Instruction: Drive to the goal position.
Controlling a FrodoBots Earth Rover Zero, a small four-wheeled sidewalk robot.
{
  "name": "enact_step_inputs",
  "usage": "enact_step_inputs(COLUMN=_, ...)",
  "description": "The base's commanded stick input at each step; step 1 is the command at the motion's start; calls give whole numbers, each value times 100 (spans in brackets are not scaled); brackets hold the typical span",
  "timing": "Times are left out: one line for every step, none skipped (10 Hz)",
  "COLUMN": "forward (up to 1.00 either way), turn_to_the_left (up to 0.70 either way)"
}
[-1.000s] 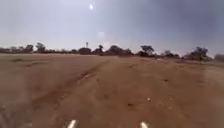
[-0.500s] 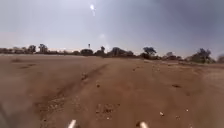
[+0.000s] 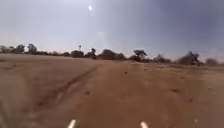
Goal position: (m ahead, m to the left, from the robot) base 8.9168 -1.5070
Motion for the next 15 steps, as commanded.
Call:
enact_step_inputs(forward=70, turn_to_the_left=0)
enact_step_inputs(forward=70, turn_to_the_left=0)
enact_step_inputs(forward=70, turn_to_the_left=0)
enact_step_inputs(forward=70, turn_to_the_left=0)
enact_step_inputs(forward=70, turn_to_the_left=0)
enact_step_inputs(forward=70, turn_to_the_left=0)
enact_step_inputs(forward=70, turn_to_the_left=0)
enact_step_inputs(forward=70, turn_to_the_left=0)
enact_step_inputs(forward=70, turn_to_the_left=0)
enact_step_inputs(forward=70, turn_to_the_left=0)
enact_step_inputs(forward=70, turn_to_the_left=0)
enact_step_inputs(forward=70, turn_to_the_left=0)
enact_step_inputs(forward=70, turn_to_the_left=0)
enact_step_inputs(forward=70, turn_to_the_left=27)
enact_step_inputs(forward=70, turn_to_the_left=35)
